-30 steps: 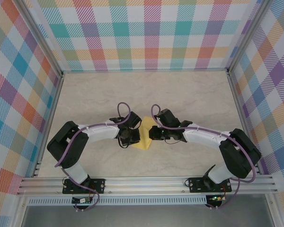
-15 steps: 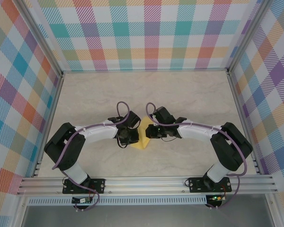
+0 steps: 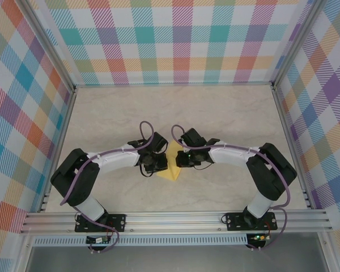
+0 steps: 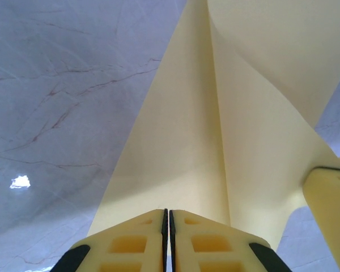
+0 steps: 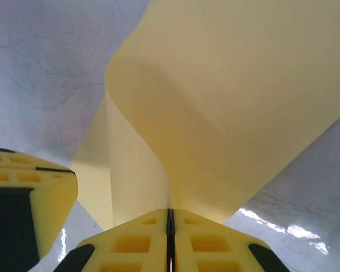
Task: Fold a paper plane with a square sheet of paper (pick it up from the middle)
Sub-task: Fold the triangle a second time at the center of the table.
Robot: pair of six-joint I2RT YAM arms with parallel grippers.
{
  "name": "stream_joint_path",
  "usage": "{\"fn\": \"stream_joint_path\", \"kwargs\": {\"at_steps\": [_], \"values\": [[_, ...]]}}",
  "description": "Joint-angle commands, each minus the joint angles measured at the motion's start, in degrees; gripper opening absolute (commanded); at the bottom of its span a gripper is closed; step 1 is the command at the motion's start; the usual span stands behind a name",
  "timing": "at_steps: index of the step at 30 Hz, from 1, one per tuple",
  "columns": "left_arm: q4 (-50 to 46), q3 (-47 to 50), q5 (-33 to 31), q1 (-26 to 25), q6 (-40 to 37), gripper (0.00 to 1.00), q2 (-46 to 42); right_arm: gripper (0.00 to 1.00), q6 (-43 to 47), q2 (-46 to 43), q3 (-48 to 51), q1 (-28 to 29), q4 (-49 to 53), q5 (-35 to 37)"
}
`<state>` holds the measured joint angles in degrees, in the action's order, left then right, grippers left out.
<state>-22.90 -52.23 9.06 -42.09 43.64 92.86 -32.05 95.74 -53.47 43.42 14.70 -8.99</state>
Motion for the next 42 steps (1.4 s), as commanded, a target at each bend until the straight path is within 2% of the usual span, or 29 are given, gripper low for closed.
{"fn": "stream_joint_path", "kwargs": {"at_steps": [1,42], "values": [[0.70,0.33,1.39,0.00,-0.57,0.12,1.60,0.10,1.72,1.28,-2.02,-0.37,1.72,1.34],[0.61,0.28,1.31,-0.63,-0.48,0.11,3.04,0.13,4.08,6.12,-4.71,-0.35,5.50,2.58]]}}
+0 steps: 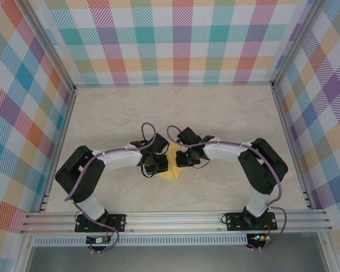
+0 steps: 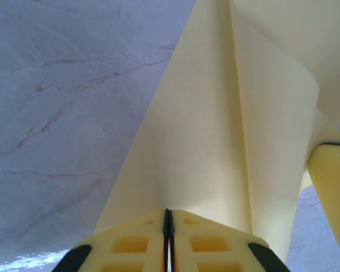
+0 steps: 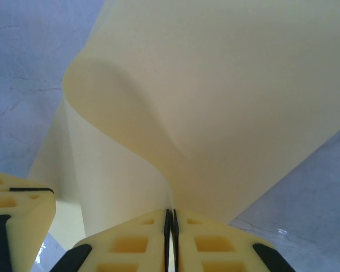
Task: Fold a paper plane with a square sheet of paper (pick it up from the middle)
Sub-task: Fold the triangle a second time at the center of the table.
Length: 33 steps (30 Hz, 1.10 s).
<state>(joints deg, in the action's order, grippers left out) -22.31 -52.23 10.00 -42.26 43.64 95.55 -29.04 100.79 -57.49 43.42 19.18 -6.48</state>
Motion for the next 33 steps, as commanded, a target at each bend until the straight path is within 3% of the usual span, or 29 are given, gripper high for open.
{"fn": "stream_joint_path", "kwargs": {"at_steps": [1,33], "values": [[0.07,0.15,0.46,-0.45,-0.49,0.11,0.42,0.13,1.12,1.03,-0.77,-0.31,1.21,0.00],[0.15,0.61,0.11,-0.45,-0.49,0.11,-0.07,0.13,1.70,2.37,-2.53,-0.26,2.71,0.86]]}}
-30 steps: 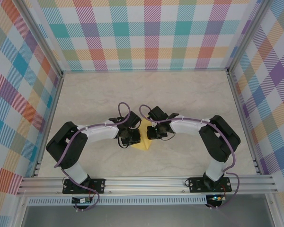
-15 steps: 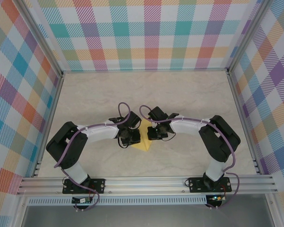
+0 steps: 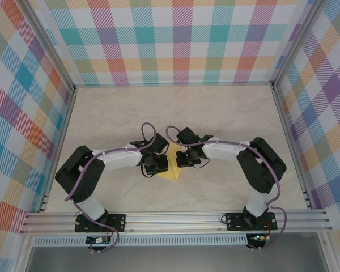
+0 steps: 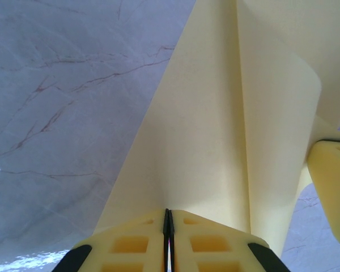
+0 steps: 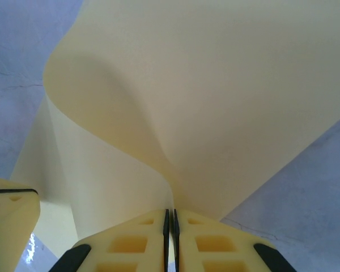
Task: Fold a paper plane with a square sheet of paper (pick it up from the middle)
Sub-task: Fold the triangle a second time at the center of the table.
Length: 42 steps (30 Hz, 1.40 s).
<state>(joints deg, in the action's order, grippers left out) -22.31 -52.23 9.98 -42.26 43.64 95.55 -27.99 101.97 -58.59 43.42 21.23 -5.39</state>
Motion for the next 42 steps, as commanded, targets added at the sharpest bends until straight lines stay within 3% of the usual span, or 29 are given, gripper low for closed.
{"fn": "stream_joint_path", "kwargs": {"at_steps": [1,19,42], "values": [[0.16,0.59,0.12,-0.45,-0.49,0.11,-0.01,0.13,0.68,1.34,-1.51,-0.24,0.71,-0.23],[0.78,1.86,-2.17,-0.45,0.30,0.10,-3.49,0.13,0.53,1.17,-1.00,-0.26,-0.74,-1.02],[1.30,1.55,0.21,-0.45,-0.14,0.09,0.86,0.14,1.59,2.43,-2.65,-0.26,0.11,-0.11]]}}
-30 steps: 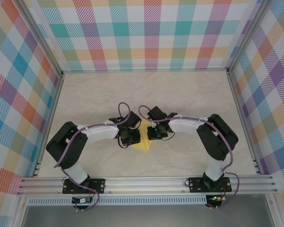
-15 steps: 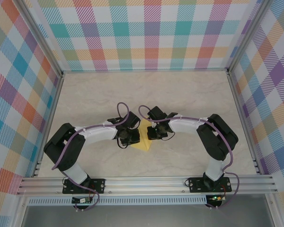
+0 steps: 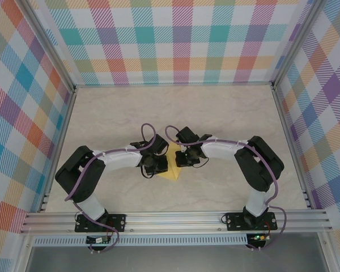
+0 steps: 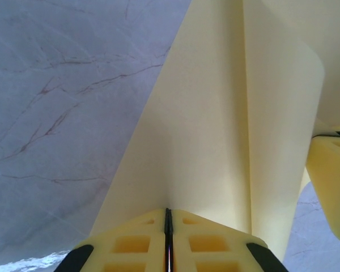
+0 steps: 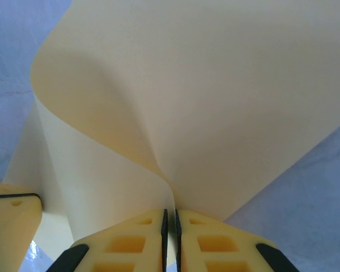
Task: Fold a paper plane with a square sheet of paper (pick it up from the middle)
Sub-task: Fold the triangle a second time at the center of the table.
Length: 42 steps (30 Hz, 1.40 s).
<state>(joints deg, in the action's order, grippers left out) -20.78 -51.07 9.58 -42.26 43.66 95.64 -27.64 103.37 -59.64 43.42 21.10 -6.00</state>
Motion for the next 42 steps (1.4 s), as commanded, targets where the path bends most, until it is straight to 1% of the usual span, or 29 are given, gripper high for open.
{"fn": "stream_joint_path", "kwargs": {"at_steps": [1,11,15,34,38,42], "values": [[-0.27,0.36,0.65,-0.43,-0.27,0.09,0.94,0.14,1.20,1.04,-1.75,-0.26,0.44,0.72],[-0.67,0.92,-0.25,-0.45,-0.33,0.08,1.49,0.14,2.12,0.08,-2.55,-0.26,1.30,0.90],[-0.76,0.78,-0.14,-0.45,-0.26,0.08,1.58,0.14,2.71,1.37,-3.53,-0.34,2.47,1.14],[-0.63,0.49,0.02,-0.45,-0.33,0.08,1.06,0.14,2.38,3.26,-2.61,-0.38,2.14,2.10],[-0.47,0.68,-0.98,-0.45,0.21,0.08,-1.12,0.14,1.99,3.68,-2.15,-0.35,1.76,2.13],[2.18,2.23,-1.15,0.26,1.43,0.08,-6.17,0.14,1.80,3.69,-1.71,-0.31,1.58,2.30]]}}
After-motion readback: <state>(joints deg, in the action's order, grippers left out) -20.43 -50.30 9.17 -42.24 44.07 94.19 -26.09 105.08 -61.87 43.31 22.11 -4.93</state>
